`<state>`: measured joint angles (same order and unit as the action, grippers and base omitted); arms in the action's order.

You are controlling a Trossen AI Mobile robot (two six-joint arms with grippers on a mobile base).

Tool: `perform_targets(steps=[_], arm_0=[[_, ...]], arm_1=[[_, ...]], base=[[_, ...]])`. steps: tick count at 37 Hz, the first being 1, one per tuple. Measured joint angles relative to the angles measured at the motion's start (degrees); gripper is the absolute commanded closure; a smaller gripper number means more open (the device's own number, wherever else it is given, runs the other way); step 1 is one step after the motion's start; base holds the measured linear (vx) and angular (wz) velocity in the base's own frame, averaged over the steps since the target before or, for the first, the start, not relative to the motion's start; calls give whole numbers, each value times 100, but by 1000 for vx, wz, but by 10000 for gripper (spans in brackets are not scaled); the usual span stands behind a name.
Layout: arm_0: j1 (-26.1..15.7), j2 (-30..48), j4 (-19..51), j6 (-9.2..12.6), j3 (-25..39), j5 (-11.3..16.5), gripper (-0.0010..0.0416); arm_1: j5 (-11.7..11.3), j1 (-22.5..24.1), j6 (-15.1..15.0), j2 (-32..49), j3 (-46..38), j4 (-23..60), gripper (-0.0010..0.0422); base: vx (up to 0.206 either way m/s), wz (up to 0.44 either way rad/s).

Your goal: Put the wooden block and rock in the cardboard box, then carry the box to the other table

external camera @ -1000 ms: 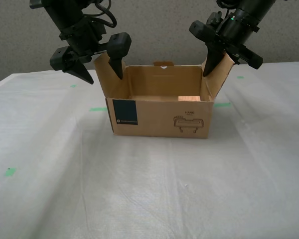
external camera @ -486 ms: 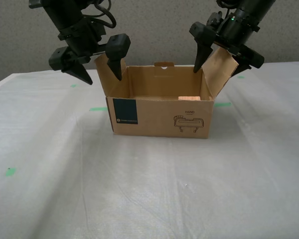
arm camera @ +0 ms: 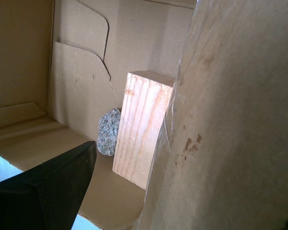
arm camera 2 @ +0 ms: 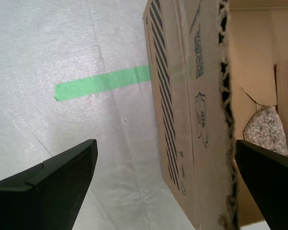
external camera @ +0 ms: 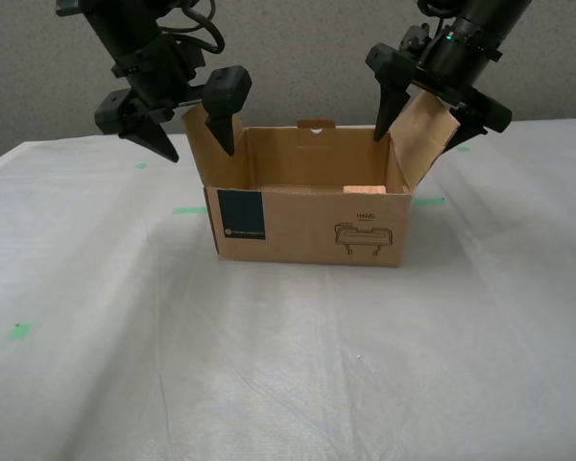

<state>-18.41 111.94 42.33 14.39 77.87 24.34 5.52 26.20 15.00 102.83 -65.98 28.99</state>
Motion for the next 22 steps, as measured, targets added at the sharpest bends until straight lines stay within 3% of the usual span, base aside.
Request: perform_targets(steps=[22], arm_0=[[-7, -31, -42, -4, 4, 0, 16]], arm_1=[[-72, 7, -13, -59, 0, -17, 23]], base=[[0, 0]])
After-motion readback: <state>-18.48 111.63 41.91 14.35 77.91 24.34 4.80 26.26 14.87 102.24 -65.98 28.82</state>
